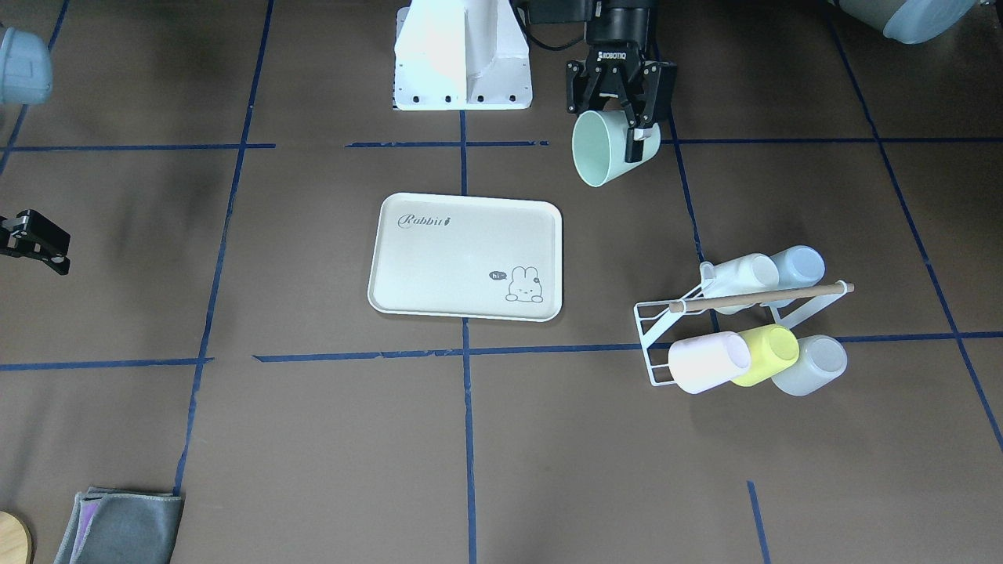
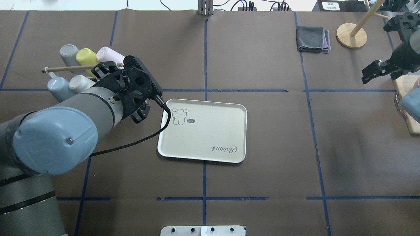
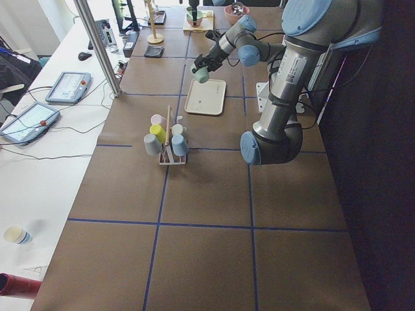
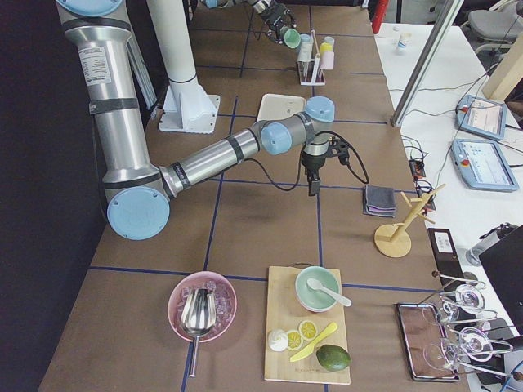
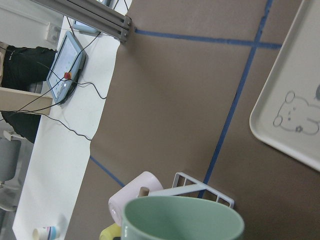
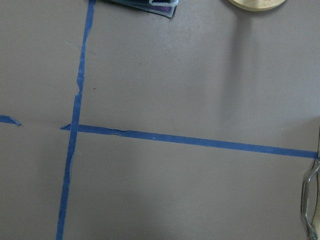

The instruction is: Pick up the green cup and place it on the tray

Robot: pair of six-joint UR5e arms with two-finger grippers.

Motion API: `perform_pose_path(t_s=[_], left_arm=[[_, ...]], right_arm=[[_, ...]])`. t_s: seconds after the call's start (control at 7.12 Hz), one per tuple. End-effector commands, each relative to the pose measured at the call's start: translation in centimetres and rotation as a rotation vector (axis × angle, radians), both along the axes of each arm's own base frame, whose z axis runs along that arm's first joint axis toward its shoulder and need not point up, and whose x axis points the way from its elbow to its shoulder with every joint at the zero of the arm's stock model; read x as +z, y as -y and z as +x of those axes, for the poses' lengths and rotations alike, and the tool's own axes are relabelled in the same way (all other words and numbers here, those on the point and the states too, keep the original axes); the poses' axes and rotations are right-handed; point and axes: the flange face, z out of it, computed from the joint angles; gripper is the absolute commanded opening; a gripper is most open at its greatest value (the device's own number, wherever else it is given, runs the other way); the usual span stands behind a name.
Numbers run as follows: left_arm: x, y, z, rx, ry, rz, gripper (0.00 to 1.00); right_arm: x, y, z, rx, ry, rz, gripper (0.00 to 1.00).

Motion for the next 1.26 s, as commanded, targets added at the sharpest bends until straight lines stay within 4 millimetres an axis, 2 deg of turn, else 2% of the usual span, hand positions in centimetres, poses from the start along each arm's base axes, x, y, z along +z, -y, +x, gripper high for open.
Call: perform_pose_path(t_s=[0.0,0.42,0.7,1.12], left_arm=[[-0.1,1.3,3.1,-0.062,-0.273,-0.029,0.37],[1.6,2.9,7.1,-0.061,-0.538,-0.017,0.34],[5.1,3.7,10.9,-0.058,-0.699,-0.037,0.34],[8.4,3.3,14.2,-0.016,-0.803,-0.003,0.33]], right_arm=[[0.0,0.1,0.3,0.004,0.001,0.0,1.0],[0.0,0.1,0.3,0.005,0.0,0.0,1.0],[-0.1,0.2,0.4,0.007,0.002,0.001,1.0],[-0.2,0.1,0.5,0.008,0.004,0.002,1.0]])
